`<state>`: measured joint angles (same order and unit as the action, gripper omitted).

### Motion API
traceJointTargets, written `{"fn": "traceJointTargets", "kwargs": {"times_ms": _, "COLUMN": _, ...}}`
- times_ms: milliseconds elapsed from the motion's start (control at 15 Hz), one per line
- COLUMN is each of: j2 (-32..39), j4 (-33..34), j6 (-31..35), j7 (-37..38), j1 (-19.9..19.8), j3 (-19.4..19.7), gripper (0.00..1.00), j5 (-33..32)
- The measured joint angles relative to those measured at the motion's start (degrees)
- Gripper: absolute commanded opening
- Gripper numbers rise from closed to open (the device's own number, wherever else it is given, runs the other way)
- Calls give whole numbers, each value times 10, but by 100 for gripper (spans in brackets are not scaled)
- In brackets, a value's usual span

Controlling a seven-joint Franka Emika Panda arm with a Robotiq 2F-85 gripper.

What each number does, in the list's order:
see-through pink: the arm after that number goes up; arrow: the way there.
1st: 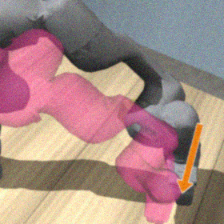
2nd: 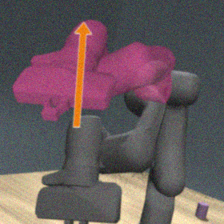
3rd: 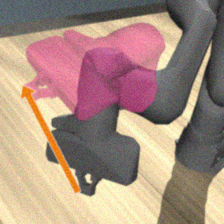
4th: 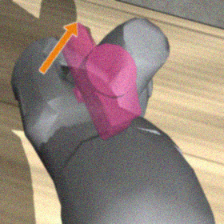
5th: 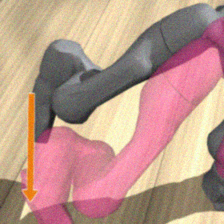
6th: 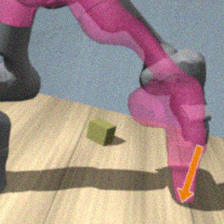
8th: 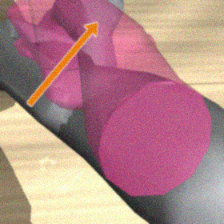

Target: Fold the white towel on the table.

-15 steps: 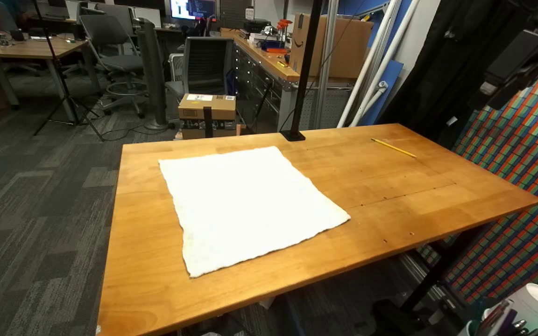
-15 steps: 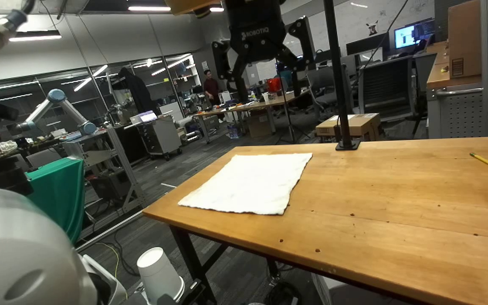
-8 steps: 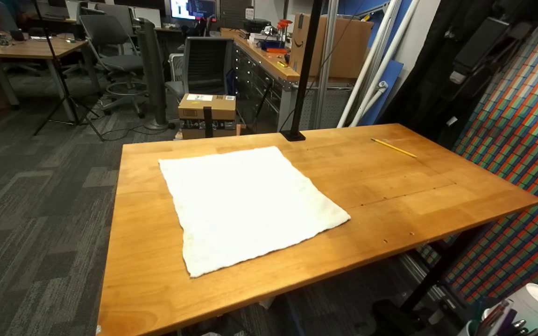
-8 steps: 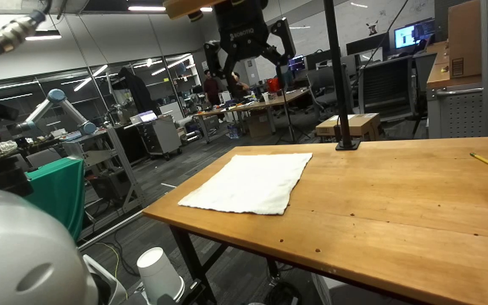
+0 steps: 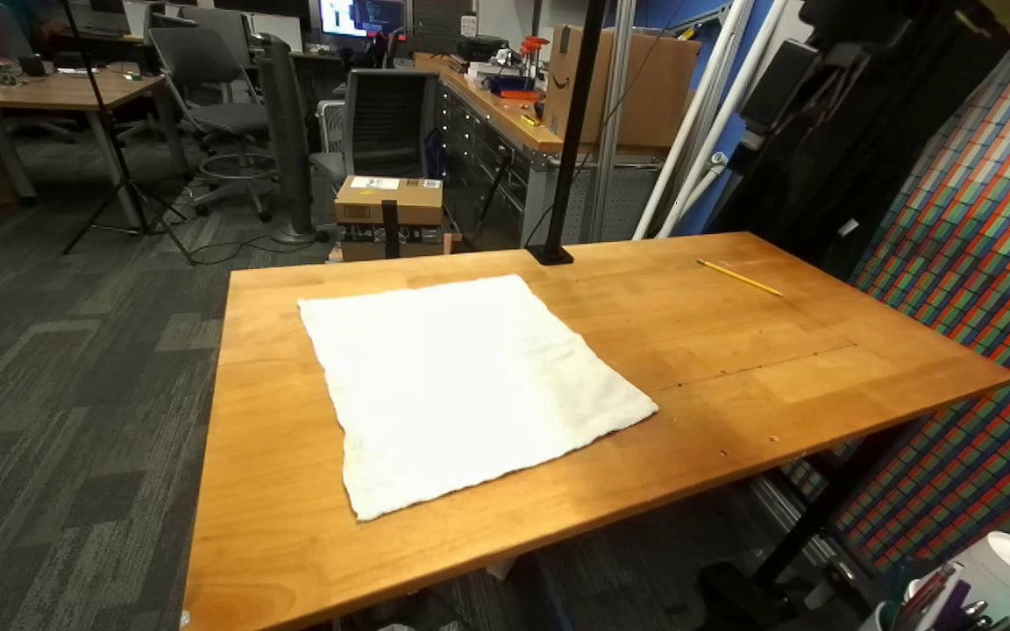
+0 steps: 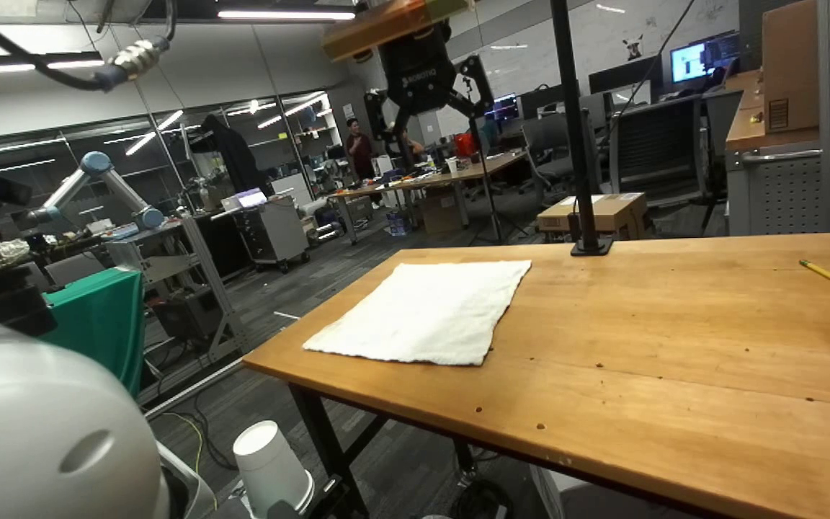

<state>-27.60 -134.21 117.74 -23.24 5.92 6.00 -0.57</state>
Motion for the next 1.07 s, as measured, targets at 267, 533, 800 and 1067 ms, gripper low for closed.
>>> {"fn": "traceJointTargets", "kwargs": {"times_ms": 267, "j2": 74, "j4": 25, "j6": 16, "j7": -8, "j1": 9, "j3": -2, "gripper": 100, "j5": 11}}
{"fn": "traceJointTargets", "kwargs": {"times_ms": 533, "j2": 134, "j4": 28, "j6": 30, "j7": -11, "j1": 8, "j3": -7, "gripper": 100, "j5": 20}}
{"fn": "traceJointTargets", "kwargs": {"times_ms": 800, "j2": 165, "j4": 4, "j6": 48, "j7": -1, "j1": 8, "j3": -25, "gripper": 100, "j5": 20}}
{"fn": "traceJointTargets", "kwargs": {"times_ms": 1067, "j2": 168, "j4": -42, "j6": 92, "j7": 14, "j1": 8, "j3": -46, "gripper": 100, "j5": 14}}
